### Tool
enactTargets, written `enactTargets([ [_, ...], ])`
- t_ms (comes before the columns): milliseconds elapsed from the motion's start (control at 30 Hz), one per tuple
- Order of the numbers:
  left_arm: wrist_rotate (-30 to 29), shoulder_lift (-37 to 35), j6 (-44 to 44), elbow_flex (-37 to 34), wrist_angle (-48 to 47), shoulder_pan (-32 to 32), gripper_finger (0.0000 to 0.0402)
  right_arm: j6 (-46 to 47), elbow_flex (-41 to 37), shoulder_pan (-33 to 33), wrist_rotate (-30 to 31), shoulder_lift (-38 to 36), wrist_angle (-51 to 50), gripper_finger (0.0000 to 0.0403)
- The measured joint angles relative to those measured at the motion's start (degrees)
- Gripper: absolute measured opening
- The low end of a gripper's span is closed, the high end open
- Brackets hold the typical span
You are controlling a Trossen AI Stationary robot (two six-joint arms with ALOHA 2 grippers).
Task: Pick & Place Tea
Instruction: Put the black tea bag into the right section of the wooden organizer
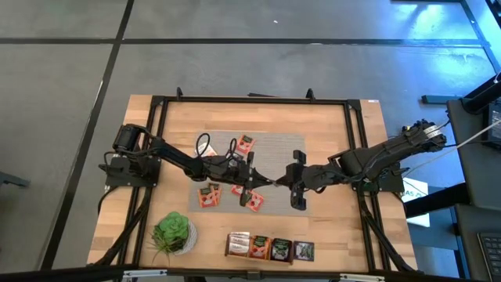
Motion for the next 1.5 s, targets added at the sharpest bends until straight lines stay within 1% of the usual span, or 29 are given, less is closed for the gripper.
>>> enactTargets([
  [33,0.02,0.00,0.04,0.00,0.00,0.00,0.0009,0.09,0.00,0.00,0.01,0.00,0.00,0.0012],
  [167,0.00,0.00,1.71,0.02,-0.03,0.00,0.0020,3.64,0.00,0.00,0.03,0.00,0.00,0.0012],
  [233,0.06,0.00,0.01,0.02,-0.21,0.00,0.0033,4.43,0.00,0.00,0.03,0.00,0.00,0.0007],
  [300,1.73,0.00,-1.91,0.02,-0.85,0.00,0.0052,4.47,0.00,0.10,-0.01,0.00,0.00,0.0006],
  [400,5.75,-0.80,-1.66,0.02,-2.79,0.36,0.0087,6.05,0.01,0.73,0.00,-0.73,-0.78,0.0006],
  [500,6.63,-4.54,-1.32,0.02,-10.37,0.74,0.0114,9.10,0.04,2.34,0.04,-1.21,-3.21,0.0004],
  [600,5.62,-8.86,-0.22,0.06,-20.76,0.87,0.0128,12.08,0.04,5.10,-0.90,-1.33,-3.27,0.0004],
  [700,4.31,-12.58,-1.39,0.06,-27.67,0.54,0.0134,16.32,0.07,8.35,-3.91,-0.14,-1.36,0.0003],
  [800,2.90,-15.05,-3.45,0.06,-30.94,0.00,0.0135,20.60,0.07,11.77,-6.95,3.05,0.56,0.0002],
  [1000,2.44,-16.74,-5.44,0.06,-31.66,0.04,0.0130,27.05,0.04,15.88,-13.03,10.97,7.11,0.0002],
  [1100,0.96,-16.81,-7.14,0.06,-31.88,0.11,0.0131,29.81,0.04,16.94,-14.02,13.73,8.26,0.0002],
  [1267,-1.44,-16.81,-7.71,0.06,-32.67,0.13,0.0134,31.47,0.04,17.79,-14.20,17.57,9.82,0.0001],
  [1400,-1.66,-16.81,-8.13,0.06,-33.70,0.11,0.0133,31.66,0.04,17.71,-16.13,20.53,11.97,0.0003],
  [1500,-1.66,-16.81,-8.15,0.06,-35.15,0.12,0.0132,31.55,0.04,17.70,-16.50,22.40,14.19,0.0004],
])
